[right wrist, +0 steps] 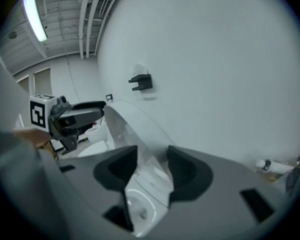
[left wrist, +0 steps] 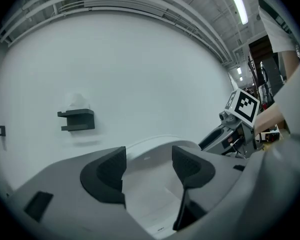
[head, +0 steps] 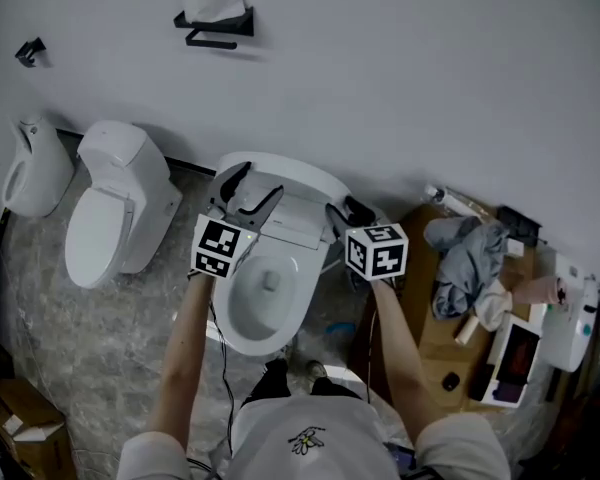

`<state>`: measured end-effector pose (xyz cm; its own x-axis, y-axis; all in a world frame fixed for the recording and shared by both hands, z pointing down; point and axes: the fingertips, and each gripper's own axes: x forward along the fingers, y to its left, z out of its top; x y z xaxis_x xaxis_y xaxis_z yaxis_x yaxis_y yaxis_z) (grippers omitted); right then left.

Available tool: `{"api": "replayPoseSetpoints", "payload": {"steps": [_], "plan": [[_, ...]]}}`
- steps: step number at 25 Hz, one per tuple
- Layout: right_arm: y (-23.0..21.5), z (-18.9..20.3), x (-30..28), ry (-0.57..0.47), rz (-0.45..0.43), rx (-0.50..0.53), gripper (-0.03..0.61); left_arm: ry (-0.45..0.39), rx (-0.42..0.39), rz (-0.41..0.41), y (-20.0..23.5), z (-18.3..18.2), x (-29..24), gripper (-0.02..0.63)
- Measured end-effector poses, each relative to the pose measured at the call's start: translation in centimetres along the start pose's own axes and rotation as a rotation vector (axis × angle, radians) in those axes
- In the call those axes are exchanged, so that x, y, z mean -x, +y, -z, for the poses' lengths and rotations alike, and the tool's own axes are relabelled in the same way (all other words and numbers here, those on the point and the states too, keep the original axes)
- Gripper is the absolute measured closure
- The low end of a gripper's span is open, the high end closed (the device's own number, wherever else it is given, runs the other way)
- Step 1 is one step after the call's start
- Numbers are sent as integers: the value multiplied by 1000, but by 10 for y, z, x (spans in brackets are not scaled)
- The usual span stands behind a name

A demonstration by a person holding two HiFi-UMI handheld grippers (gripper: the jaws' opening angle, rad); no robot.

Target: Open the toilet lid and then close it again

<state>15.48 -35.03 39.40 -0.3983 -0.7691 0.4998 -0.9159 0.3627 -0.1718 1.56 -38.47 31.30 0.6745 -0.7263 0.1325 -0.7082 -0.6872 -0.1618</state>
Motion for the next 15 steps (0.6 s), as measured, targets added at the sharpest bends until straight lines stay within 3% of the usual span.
{"api": "replayPoseSetpoints", "payload": {"steps": [12,15], "plan": [[-49,-36,-41,12,39,-27,368,39,-17,18,32,-7,-79,302],[-57,-43,-52,21,51,-18,368,50,12,14,41,-7,-94,302]]}}
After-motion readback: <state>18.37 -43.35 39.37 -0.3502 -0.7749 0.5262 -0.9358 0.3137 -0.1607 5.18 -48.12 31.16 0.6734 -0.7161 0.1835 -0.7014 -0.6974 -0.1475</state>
